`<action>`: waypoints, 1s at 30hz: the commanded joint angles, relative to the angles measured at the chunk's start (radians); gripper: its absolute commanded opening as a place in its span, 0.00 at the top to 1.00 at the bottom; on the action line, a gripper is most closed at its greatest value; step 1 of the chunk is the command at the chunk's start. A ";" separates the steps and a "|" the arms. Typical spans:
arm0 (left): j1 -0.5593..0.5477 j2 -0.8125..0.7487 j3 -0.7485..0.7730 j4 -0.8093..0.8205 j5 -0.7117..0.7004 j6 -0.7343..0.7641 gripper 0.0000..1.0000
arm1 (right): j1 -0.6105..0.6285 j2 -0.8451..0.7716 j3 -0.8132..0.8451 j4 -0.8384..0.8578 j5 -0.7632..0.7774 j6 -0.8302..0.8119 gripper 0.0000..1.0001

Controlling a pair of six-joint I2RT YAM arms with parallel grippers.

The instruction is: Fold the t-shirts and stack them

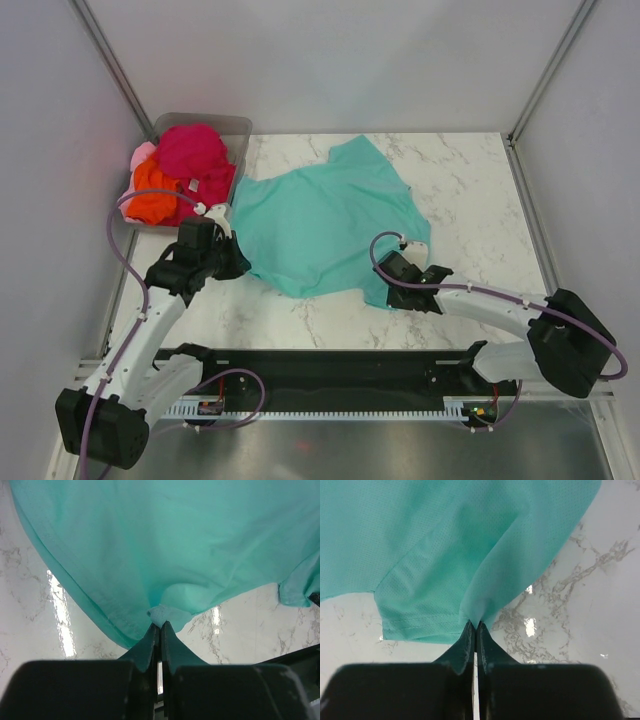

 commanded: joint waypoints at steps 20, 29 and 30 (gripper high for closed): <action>-0.005 -0.153 0.760 -0.077 -0.037 0.017 0.98 | 0.005 -0.570 0.933 -0.288 0.446 -0.484 1.00; -0.005 -0.205 0.891 0.073 0.155 0.117 0.98 | -0.033 -0.682 1.096 -0.090 0.193 -0.727 1.00; -0.005 -0.207 0.885 0.107 0.169 0.114 0.98 | -0.065 -0.667 1.129 -0.081 0.165 -0.746 1.00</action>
